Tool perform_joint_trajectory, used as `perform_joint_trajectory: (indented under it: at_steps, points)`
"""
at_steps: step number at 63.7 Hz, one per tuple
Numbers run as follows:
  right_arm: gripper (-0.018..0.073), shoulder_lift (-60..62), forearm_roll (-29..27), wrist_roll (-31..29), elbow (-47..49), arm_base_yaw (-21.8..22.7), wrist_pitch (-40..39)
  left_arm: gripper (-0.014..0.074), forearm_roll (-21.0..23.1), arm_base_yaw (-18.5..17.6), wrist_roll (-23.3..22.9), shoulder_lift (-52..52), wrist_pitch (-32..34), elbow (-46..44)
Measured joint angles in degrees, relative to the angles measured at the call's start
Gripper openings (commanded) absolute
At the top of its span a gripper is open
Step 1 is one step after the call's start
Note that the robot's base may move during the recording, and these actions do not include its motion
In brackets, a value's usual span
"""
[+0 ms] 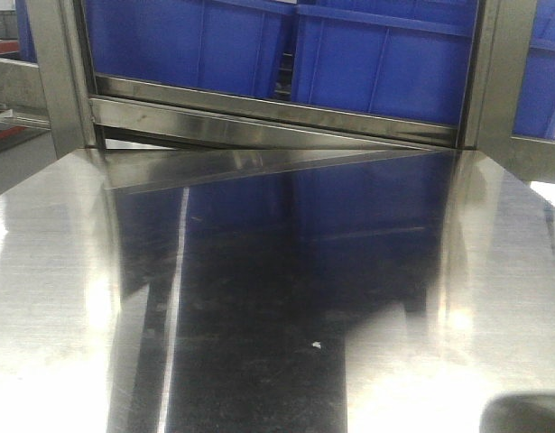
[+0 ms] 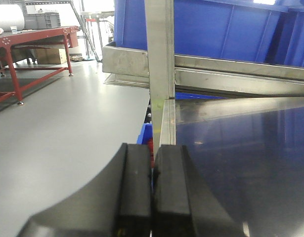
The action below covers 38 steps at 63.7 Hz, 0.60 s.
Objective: Move white bin to right shelf second layer
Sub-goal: 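Hold the bin in the right gripper and back away from table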
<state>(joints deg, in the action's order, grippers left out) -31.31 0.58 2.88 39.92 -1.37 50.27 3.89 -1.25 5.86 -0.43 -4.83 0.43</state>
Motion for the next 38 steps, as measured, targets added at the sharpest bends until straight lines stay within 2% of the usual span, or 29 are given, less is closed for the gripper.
perform_joint_trajectory:
  at_steps: [38]
  points:
    - [0.0056, 0.0, 0.0, 0.0, 0.0, 0.0, 0.0, 0.0085, 0.0, 0.0, 0.0, 0.0, 0.0, 0.0]
